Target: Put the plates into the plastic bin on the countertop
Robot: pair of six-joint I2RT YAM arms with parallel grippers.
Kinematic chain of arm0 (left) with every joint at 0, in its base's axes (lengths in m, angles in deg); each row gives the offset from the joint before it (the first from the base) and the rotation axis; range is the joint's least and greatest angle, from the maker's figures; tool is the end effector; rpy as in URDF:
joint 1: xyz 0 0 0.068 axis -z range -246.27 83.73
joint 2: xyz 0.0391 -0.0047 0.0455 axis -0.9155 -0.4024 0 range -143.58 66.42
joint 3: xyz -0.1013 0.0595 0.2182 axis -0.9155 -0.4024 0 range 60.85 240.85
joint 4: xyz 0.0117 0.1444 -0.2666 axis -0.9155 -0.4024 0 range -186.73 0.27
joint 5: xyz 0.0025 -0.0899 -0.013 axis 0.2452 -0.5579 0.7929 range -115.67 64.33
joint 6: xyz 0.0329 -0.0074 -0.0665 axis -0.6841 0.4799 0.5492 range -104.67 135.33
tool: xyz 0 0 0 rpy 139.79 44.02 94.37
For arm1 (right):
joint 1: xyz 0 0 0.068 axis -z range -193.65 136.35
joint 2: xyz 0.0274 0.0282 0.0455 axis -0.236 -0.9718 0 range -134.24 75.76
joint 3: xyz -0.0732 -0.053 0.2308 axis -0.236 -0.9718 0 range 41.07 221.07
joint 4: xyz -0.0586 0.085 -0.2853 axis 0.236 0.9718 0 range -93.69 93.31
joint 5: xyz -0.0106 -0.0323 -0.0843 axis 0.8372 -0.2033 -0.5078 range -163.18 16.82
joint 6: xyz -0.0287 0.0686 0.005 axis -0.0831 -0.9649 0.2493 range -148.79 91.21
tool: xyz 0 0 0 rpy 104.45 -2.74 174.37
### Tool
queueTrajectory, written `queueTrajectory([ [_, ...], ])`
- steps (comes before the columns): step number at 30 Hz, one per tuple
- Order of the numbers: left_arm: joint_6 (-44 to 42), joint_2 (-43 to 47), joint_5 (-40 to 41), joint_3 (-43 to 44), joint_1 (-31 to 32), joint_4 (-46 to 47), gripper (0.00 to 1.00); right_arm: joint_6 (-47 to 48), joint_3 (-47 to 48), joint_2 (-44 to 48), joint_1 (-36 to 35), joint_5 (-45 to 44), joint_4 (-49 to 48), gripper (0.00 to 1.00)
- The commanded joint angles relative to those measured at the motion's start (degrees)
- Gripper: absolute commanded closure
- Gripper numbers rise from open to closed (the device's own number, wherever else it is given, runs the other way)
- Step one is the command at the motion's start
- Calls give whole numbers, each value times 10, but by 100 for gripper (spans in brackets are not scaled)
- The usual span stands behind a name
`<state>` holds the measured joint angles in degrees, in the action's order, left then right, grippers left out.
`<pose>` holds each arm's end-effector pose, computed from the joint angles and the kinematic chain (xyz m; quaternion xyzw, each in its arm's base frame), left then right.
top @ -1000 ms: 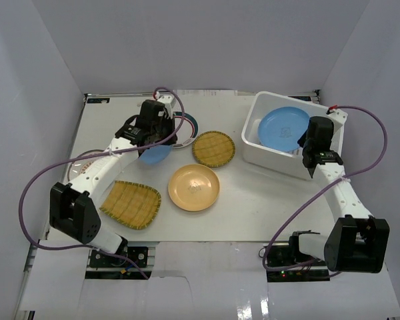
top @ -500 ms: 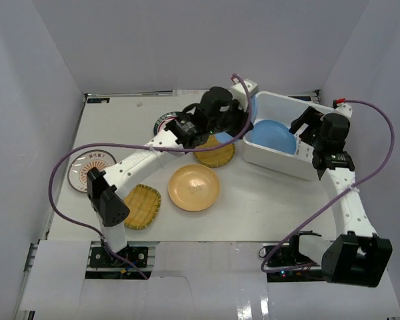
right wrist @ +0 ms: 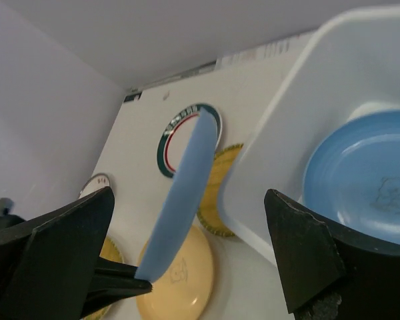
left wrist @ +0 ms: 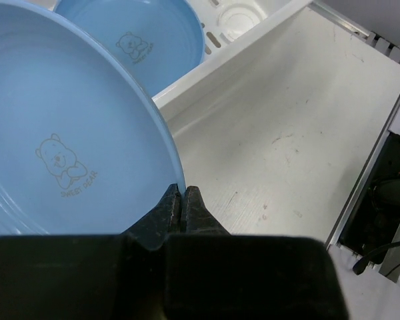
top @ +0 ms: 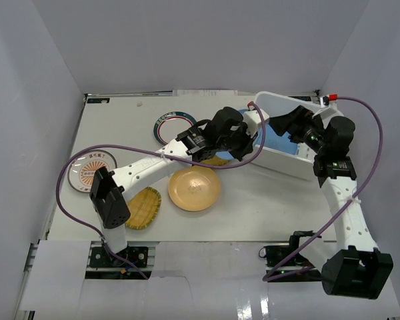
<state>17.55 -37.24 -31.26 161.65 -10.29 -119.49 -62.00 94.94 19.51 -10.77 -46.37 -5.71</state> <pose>0.2652 -0.4037 0.3168 0.4170 0.7709 -0.2706 0.3982 0.3100 0.0127 0.3586 0.0583 0.7066 0.3381 0.6188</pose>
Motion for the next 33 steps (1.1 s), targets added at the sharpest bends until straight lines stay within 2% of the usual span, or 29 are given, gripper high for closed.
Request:
queueTrajectory([
  [1,-19,48,-23,3,6,45,100,-51,-35,-26,-13,98,-57,0],
  [5,-19,42,-50,2,12,57,100,-58,-32,-45,-28,124,-68,1],
  [8,-19,43,-52,1,13,63,100,-56,-31,-52,-45,114,-62,14],
  [10,-19,49,-48,-6,14,69,100,-57,-32,-55,-46,109,-62,35],
  [11,-19,52,-41,-9,13,72,99,-57,-32,-60,-48,106,-61,61],
  [12,-19,56,-35,-13,13,78,94,-58,-32,-63,-49,102,-58,70],
  [13,-19,70,-29,-30,13,85,88,-59,-31,-68,-48,101,-56,86],
  [14,-19,79,-9,-40,13,101,72,-61,-31,-69,-49,94,-57,92],
  [16,-14,112,22,-77,13,113,47,-69,-36,-60,-49,67,-70,92],
  [17,-10,123,74,-88,13,116,26,-74,-33,-58,-48,40,-75,92],
  [21,56,214,185,-174,10,107,6,-71,9,-76,-36,-20,-73,92],
  [22,100,265,202,-230,8,103,4,-71,18,-83,-18,-28,-72,92],
  [24,145,318,246,-294,-3,88,2,-77,30,-105,17,-51,-72,92],
  [25,167,341,260,-353,-7,75,2,-78,32,-113,29,-57,-72,92],
  [27,232,391,276,-404,-37,24,2,-71,27,-137,59,-90,-66,92],
  [28,250,402,267,-448,-52,6,2,-67,25,-146,69,-100,-63,92],
  [29,278,419,253,-469,-93,-14,2,-63,20,-157,85,-108,-60,92],
  [31,295,434,198,-527,-152,-9,2,-45,4,-166,94,-140,-56,92],
  [33,313,448,173,-552,-175,-1,2,-22,-2,-176,105,-161,-42,92],
])
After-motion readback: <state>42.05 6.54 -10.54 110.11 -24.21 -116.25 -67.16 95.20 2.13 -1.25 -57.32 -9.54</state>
